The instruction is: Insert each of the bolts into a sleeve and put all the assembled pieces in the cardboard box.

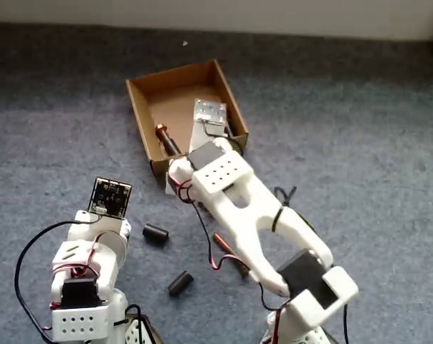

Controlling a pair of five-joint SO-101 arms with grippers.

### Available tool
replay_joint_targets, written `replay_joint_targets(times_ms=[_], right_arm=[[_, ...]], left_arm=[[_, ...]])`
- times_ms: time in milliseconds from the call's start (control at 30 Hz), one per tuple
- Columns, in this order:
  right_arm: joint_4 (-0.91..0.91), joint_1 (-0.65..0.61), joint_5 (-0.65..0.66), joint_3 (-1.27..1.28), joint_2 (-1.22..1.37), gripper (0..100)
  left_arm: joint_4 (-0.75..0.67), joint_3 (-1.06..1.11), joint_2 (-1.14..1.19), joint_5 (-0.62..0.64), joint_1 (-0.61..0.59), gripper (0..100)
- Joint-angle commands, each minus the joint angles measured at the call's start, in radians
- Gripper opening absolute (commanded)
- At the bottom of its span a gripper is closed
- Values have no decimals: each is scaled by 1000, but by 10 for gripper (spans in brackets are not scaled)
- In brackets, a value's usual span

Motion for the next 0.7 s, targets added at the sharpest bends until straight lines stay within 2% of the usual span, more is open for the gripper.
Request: replay_joint_targets(times_ms=[0,233,333,500,667], right_arm=[[25,39,118,47,-179,5],[18,102,319,269,-417,5],[18,150,367,354,-490,5],[-19,323,405,441,-549,5],[-214,550,405,538,-550,5]], left_arm=[[-25,18,-2,-9,-12,14],[-25,18,-2,-9,-12,14],[-25,18,-2,-9,-12,14],[-23,18,-2,-9,-12,14],[-23,18,-2,-9,-8,14]])
